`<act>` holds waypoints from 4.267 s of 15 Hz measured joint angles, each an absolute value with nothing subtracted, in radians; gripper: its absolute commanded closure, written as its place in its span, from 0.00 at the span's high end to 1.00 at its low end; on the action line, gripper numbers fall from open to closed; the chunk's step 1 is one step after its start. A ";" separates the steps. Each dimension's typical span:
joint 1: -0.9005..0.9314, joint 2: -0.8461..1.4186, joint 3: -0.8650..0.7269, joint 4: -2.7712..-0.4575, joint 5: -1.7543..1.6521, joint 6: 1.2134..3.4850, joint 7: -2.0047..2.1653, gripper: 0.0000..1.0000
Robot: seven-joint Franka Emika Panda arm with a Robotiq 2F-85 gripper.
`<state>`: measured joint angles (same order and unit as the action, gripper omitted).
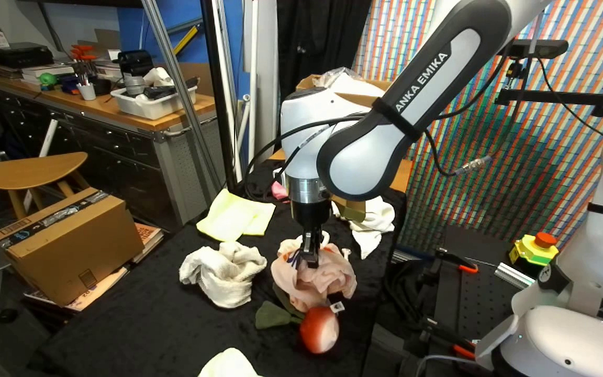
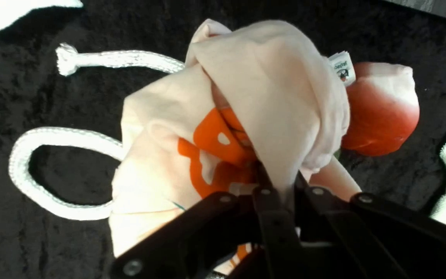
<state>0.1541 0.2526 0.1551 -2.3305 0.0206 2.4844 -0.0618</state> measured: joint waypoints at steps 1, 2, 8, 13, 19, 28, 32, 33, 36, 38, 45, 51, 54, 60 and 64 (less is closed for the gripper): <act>0.153 0.261 0.155 -2.318 0.021 2.464 -0.067 0.51; 0.151 0.266 0.155 -2.306 0.021 2.441 -0.069 0.58; 0.146 0.263 0.144 -2.264 0.007 2.356 -0.044 1.00; 0.148 0.220 0.135 -2.245 -0.078 2.391 0.012 1.00; 0.177 0.249 0.126 -2.154 -0.250 2.509 0.101 1.00; 0.295 0.608 0.033 -1.805 -0.372 2.546 0.272 1.00; 0.336 0.737 0.010 -1.663 -0.362 2.550 0.304 1.00; 0.341 0.762 0.008 -1.635 -0.358 2.550 0.307 1.00; 0.347 0.825 0.009 -1.569 -0.315 2.548 0.307 1.00; 0.347 0.852 0.011 -1.542 -0.280 2.538 0.304 1.00; 0.347 0.879 0.021 -1.499 -0.203 2.385 0.302 1.00; 0.347 0.876 0.038 -1.470 -0.202 2.289 0.292 0.58; 0.346 0.876 0.047 -1.458 -0.201 2.266 0.278 0.35; 0.334 0.874 0.068 -1.445 -0.186 2.235 0.213 0.03; 0.295 0.842 0.103 -1.455 -0.154 2.234 0.118 0.08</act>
<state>0.2952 0.8421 0.1032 -1.4549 -0.1542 2.2340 0.1177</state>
